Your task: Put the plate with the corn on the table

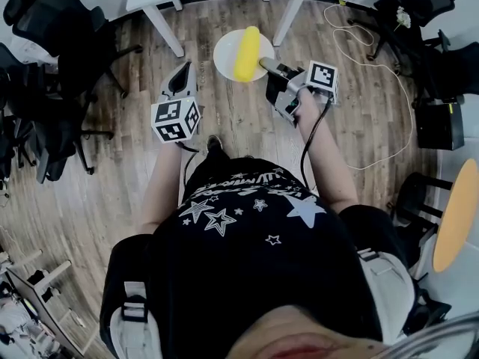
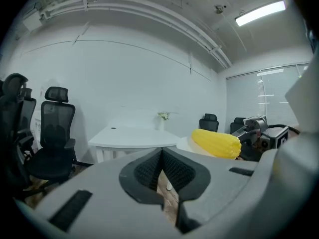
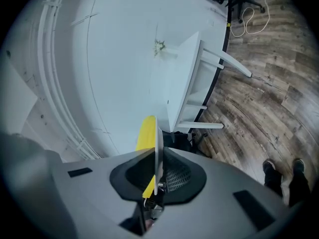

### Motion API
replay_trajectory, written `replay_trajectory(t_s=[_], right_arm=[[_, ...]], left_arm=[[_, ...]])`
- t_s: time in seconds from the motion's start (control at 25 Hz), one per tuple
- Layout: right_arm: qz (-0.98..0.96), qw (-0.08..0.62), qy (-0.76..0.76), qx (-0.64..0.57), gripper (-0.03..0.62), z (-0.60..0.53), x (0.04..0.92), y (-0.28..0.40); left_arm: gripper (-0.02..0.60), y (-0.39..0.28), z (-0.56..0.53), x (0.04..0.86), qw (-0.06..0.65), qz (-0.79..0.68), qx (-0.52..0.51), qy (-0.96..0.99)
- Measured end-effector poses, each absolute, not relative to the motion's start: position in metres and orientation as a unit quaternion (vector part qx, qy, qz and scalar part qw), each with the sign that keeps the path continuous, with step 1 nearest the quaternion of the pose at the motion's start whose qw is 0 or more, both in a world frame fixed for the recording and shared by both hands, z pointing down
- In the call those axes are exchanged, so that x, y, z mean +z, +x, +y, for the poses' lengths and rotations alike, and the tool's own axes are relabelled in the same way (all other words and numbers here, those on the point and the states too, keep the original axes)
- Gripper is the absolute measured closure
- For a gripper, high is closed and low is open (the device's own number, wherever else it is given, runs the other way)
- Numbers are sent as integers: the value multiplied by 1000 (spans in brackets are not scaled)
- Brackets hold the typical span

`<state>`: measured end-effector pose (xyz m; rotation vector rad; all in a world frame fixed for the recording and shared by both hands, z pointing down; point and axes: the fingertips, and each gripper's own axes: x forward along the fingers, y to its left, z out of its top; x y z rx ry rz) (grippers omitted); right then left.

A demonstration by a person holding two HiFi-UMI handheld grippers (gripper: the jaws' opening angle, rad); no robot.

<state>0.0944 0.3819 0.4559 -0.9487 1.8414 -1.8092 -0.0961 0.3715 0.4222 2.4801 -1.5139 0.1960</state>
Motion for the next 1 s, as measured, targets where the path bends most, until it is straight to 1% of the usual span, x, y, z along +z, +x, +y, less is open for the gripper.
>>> replay_trajectory(t_s=[0.64,1.0], right_arm=[[665,178,-320,-651,562,400,457,106],[663,186,-327,-647,562,396,461,112]], left_arm=[[575,-74,400,433,129,-526,70,838],[575,-76,390,433,125,-522,67,841]])
